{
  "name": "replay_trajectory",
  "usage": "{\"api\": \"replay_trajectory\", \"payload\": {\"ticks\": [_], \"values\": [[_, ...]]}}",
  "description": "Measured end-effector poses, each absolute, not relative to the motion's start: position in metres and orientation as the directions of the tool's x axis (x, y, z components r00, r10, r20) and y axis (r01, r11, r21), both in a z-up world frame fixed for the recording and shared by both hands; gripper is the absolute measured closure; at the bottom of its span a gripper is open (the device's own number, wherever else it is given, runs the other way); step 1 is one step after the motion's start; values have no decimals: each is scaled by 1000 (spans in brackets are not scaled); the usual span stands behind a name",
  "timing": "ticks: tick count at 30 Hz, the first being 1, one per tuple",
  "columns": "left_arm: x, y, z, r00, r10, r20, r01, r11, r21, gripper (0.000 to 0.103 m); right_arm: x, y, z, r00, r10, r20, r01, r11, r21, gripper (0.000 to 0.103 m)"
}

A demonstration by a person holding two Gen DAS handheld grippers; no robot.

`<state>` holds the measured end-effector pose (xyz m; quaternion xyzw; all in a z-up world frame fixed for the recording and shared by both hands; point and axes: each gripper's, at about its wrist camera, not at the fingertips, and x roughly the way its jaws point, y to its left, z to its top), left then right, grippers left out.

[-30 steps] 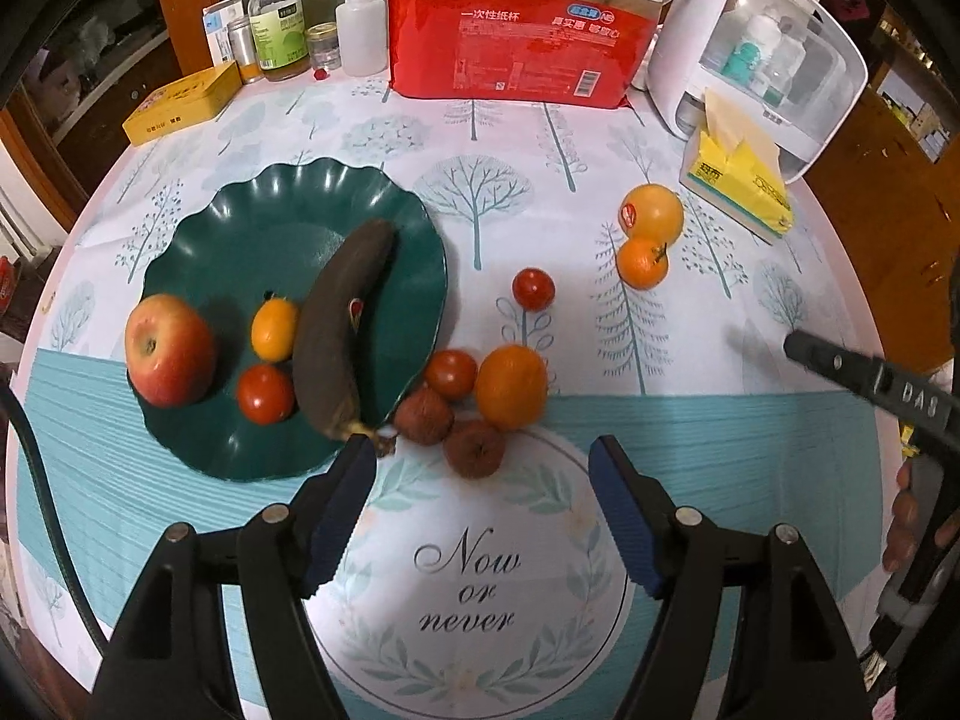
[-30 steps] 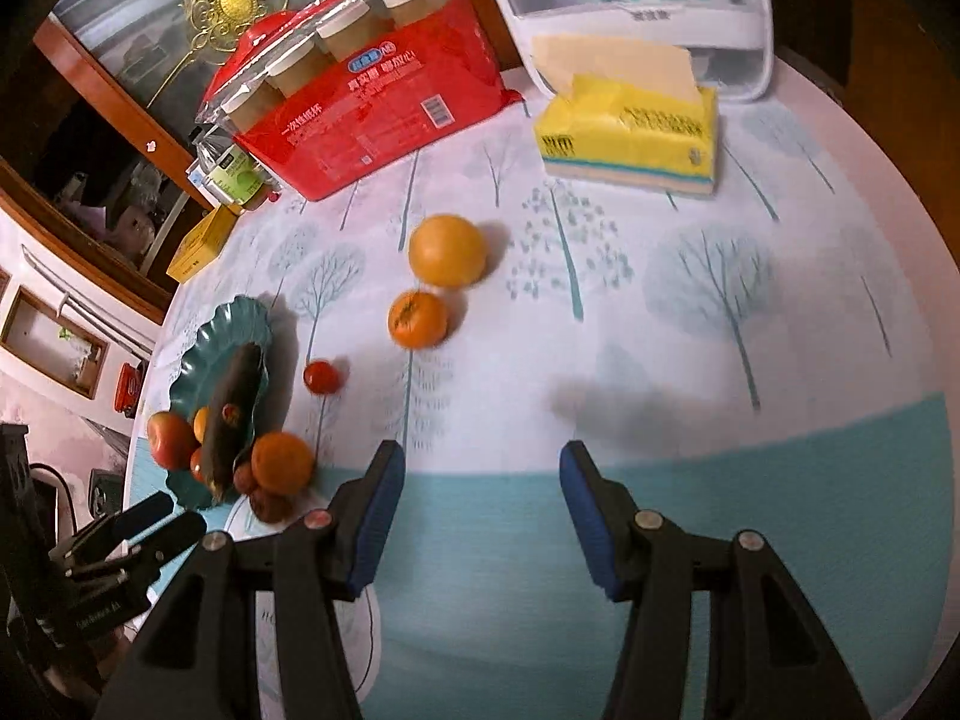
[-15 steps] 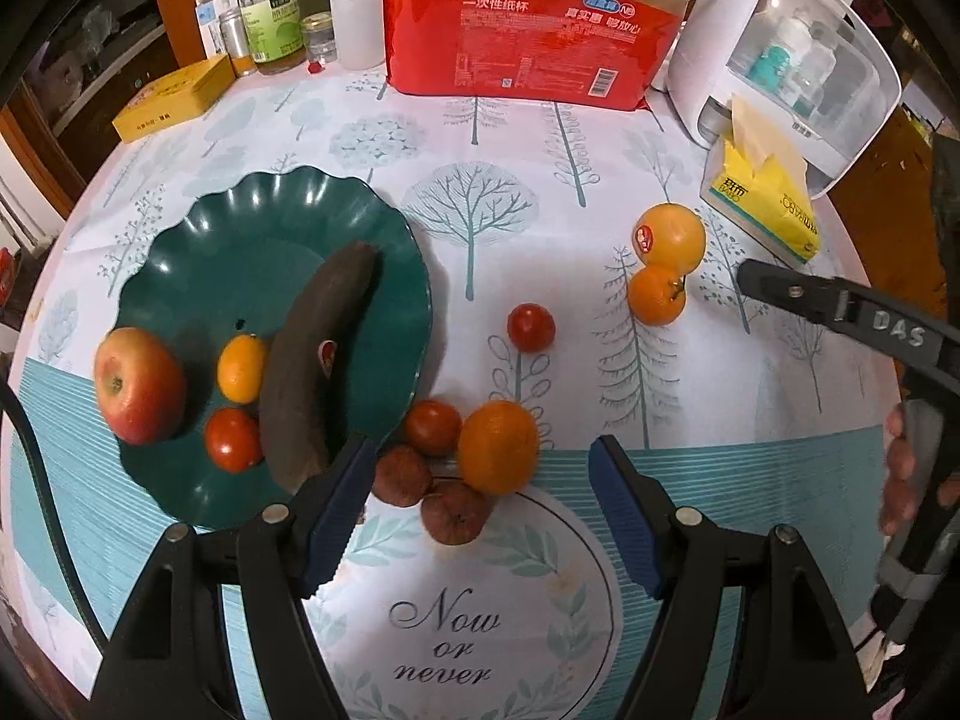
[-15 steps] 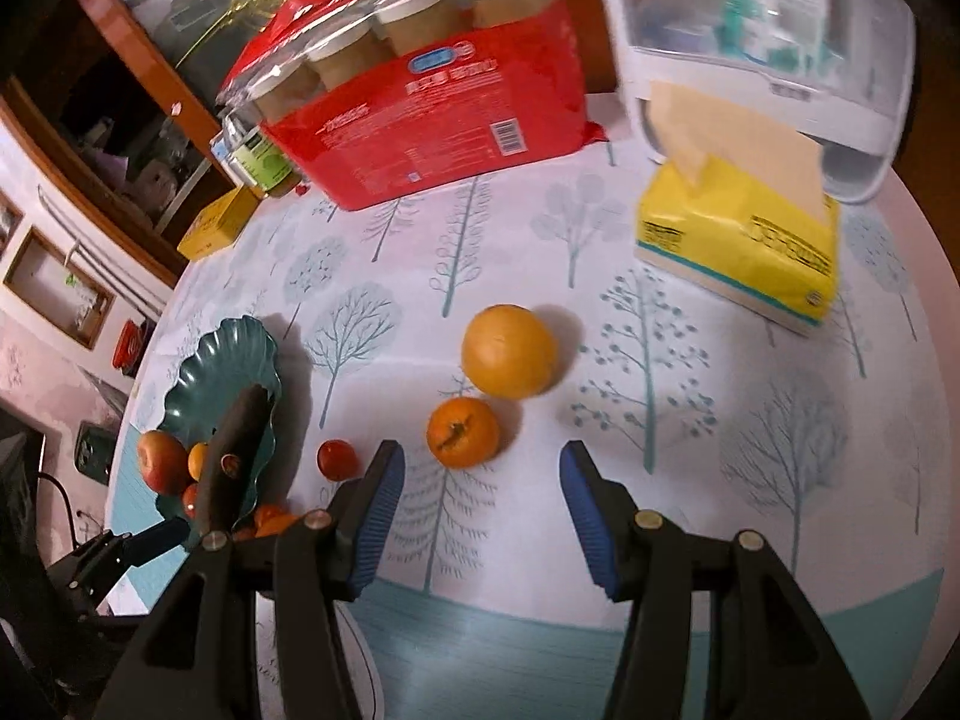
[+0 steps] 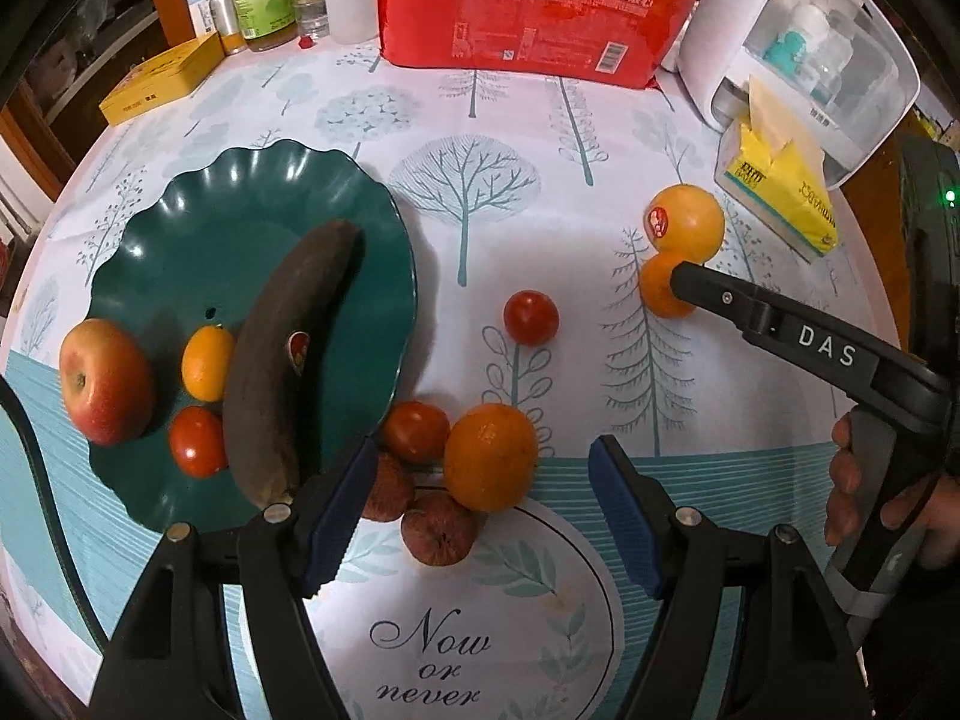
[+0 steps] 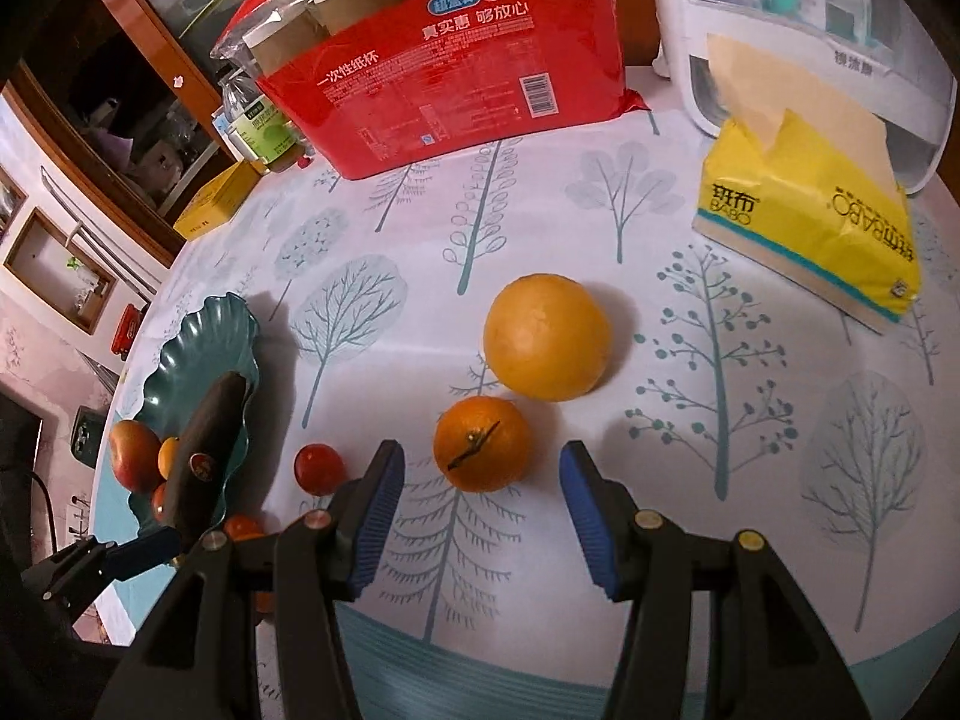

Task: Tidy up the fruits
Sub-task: 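Move right gripper toward the orange and tangerine pair by the tissue box, then close left gripper on the orange by the tomatoes while right gripper closes on the tangerine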

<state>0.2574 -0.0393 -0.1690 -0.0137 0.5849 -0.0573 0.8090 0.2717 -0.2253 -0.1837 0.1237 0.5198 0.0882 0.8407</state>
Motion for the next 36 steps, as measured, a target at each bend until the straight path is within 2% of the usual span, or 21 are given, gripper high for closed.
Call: {"api": "replay_trajectory", "payload": {"ticks": [13, 19, 21, 22, 36], "values": [[267, -50, -189, 265, -98, -959, 115, 991, -70, 50, 279, -202, -193, 457, 237, -857, -134, 971, 197, 49], [268, -53, -189, 284, -77, -956, 134, 990, -39, 67, 279, -198, -197, 461, 192, -866, -143, 980, 141, 54], [268, -52, -189, 284, -79, -956, 132, 990, -43, 67, 278, -197, -197, 463, 164, -871, -140, 984, 110, 62], [268, -52, -189, 284, -79, -956, 135, 990, -42, 67, 278, -197, -197, 464, 158, -871, -141, 985, 103, 62], [263, -50, -182, 299, -111, -948, 137, 988, -72, 69, 260, -195, -197, 438, 173, -882, -137, 983, 125, 63]]}}
